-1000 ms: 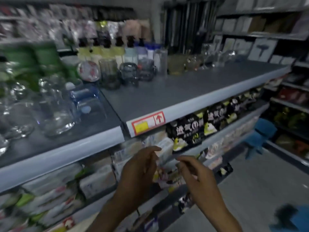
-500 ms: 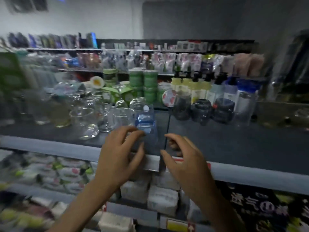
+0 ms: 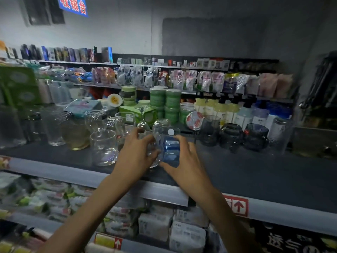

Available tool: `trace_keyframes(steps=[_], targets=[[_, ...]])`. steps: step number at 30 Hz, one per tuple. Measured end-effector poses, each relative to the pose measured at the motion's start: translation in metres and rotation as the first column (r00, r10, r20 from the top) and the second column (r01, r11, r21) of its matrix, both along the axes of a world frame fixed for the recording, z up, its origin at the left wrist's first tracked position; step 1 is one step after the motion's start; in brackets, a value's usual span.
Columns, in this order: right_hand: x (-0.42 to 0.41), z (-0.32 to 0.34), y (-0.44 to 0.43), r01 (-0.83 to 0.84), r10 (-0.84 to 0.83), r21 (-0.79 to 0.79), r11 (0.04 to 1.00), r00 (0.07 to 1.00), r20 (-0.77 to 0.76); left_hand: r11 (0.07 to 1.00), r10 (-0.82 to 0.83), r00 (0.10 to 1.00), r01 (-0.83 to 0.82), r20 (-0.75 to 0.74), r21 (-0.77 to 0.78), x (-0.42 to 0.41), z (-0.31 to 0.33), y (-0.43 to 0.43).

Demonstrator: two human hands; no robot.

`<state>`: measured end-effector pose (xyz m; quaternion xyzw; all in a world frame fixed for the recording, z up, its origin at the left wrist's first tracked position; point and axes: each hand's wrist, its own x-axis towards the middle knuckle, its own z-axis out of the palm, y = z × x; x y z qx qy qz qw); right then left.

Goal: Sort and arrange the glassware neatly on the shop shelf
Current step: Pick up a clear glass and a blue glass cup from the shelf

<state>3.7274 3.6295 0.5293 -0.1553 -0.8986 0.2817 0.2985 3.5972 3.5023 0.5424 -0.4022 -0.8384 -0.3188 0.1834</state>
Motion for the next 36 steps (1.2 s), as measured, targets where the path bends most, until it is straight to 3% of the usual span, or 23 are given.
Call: trace_keyframes(steps=[6,13,18,20,24,28,32,36], targets=[[-0.006,-0.001,0.000,0.032,-0.043,-0.096,0.995,0.993,-0.114,0.970,-0.065,0.980,0.018,0.187,0.242,-0.015,-0.015,0.006],[0.019,0.006,-0.005,0.045,-0.093,-0.205,0.978,0.969,-0.228,0.908,-0.163,0.970,0.076,0.181,0.411,0.013,-0.012,-0.004],[0.064,0.023,-0.002,0.100,-0.216,-0.299,0.949,0.897,-0.386,0.854,-0.275,0.954,0.184,0.122,0.486,0.057,0.013,-0.003],[0.092,0.026,0.003,0.118,-0.279,-0.357,0.927,0.852,-0.443,0.811,-0.385,0.914,0.271,0.124,0.518,0.076,0.022,0.006],[0.160,0.027,0.025,0.109,-0.347,-0.436,0.893,0.784,-0.515,0.690,-0.619,0.752,0.381,0.228,0.616,0.117,0.033,0.044],[0.231,0.018,0.065,0.229,-0.489,-0.484,0.845,0.697,-0.524,0.615,-0.737,0.619,0.449,0.270,0.648,0.166,0.037,0.101],[0.306,0.010,0.114,0.302,-0.588,-0.537,0.788,0.627,-0.511,0.645,-0.738,0.609,0.512,0.290,0.567,0.224,0.038,0.161],[0.389,0.000,0.168,0.309,-0.602,-0.550,0.776,0.626,-0.497,0.650,-0.742,0.594,0.521,0.312,0.553,0.296,0.037,0.222]])
